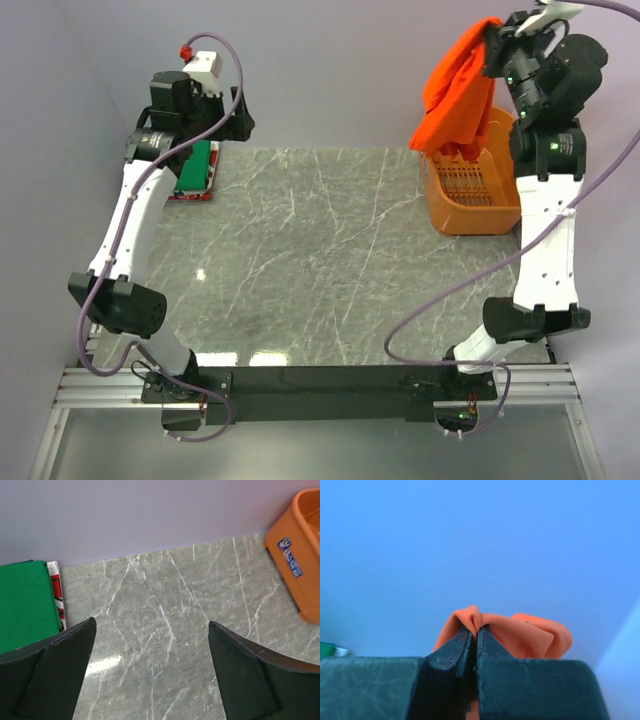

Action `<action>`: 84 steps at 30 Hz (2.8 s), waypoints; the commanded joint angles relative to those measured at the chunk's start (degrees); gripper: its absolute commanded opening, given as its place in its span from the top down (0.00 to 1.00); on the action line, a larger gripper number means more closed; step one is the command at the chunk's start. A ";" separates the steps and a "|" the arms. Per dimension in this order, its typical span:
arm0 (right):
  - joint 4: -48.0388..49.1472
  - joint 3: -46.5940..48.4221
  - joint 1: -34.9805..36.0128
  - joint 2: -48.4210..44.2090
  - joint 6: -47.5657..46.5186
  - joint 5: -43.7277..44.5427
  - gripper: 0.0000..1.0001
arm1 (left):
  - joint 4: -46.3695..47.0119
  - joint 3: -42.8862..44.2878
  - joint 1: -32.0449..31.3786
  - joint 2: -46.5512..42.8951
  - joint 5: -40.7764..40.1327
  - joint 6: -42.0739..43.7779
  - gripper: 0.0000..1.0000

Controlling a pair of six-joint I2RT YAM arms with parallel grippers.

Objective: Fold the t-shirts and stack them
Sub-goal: Move the tshirt to the center of the board, then flatten the tshirt out

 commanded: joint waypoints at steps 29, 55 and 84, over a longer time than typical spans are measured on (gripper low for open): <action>-19.07 -38.63 8.34 5.83 -0.61 -17.32 0.14 | -2.98 -35.51 7.32 -18.43 22.40 13.50 0.01; -13.82 -29.85 33.64 19.35 -18.89 0.59 0.34 | 9.67 -44.30 9.22 -0.93 33.56 -8.97 0.35; -15.06 -10.50 44.90 47.31 -21.36 10.80 0.73 | 4.92 -47.92 19.95 -2.70 35.76 -5.99 0.33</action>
